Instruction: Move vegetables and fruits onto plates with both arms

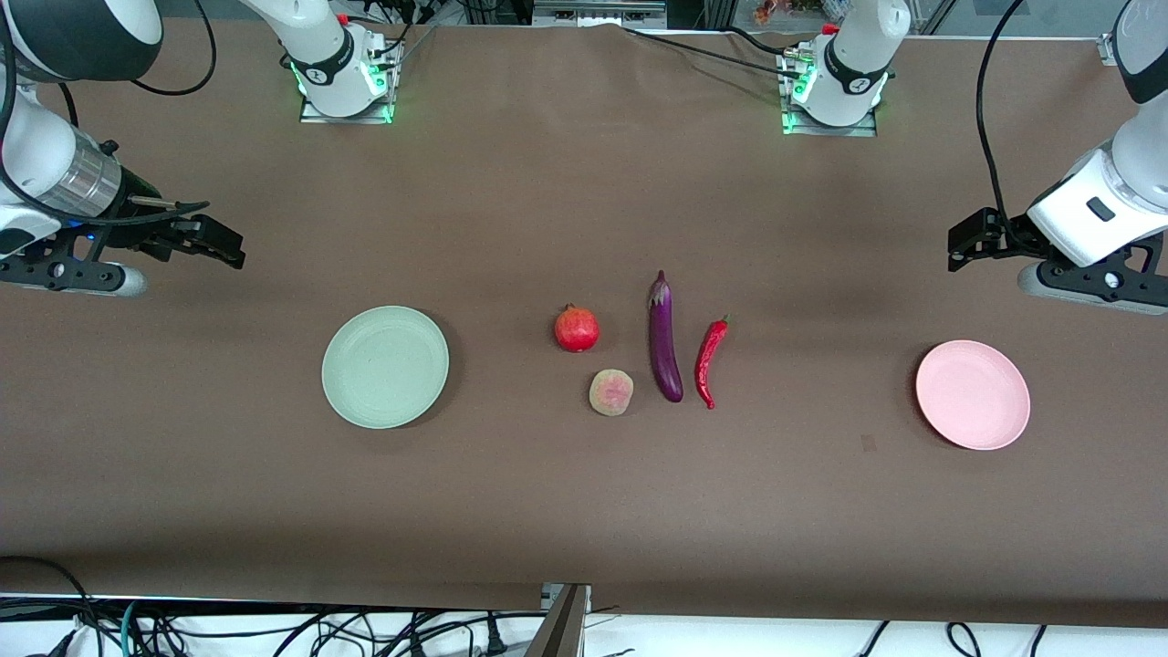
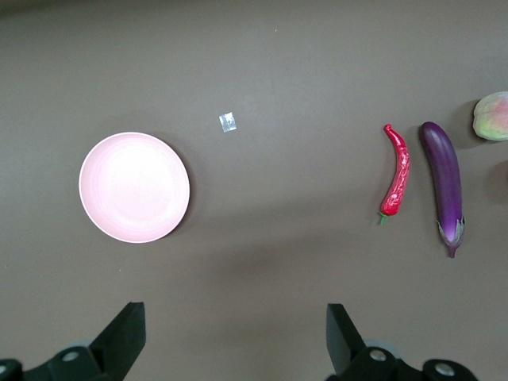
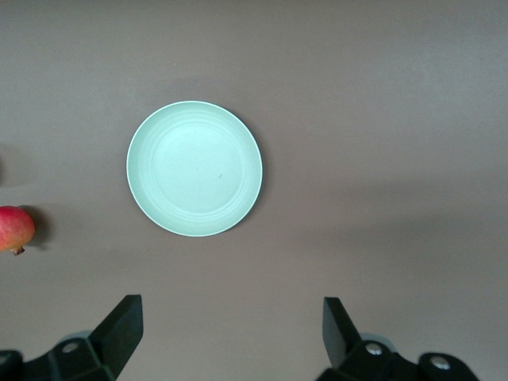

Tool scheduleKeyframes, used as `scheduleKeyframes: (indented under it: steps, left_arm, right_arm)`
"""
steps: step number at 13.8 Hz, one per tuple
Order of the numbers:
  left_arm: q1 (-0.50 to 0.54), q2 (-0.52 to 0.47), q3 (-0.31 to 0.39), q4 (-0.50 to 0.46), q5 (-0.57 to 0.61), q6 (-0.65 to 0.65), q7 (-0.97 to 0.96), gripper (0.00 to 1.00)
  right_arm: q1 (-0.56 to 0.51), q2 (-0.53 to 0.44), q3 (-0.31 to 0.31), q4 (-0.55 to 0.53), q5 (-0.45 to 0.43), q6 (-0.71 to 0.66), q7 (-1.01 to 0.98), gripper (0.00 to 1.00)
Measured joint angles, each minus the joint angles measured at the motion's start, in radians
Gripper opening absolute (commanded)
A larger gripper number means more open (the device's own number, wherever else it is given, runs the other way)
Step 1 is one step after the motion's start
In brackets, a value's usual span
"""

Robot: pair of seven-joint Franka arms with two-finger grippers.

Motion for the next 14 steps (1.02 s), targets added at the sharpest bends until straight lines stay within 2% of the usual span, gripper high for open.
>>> scheduleKeyframes:
  steps: [8,14]
  left_arm:
    - [-0.005,0.001,-0.008,0.0,0.0,-0.001,0.0,1.0]
    - [-0.015,0.044,-0.02,-0.005,-0.012,-0.083,0.016,1.0]
  right_arm:
    - [0.0,0.0,0.0,0.0,0.0,0.0,0.0,1.0]
    - [0.0,0.0,0.0,0.0,0.0,0.0,0.0,1.0]
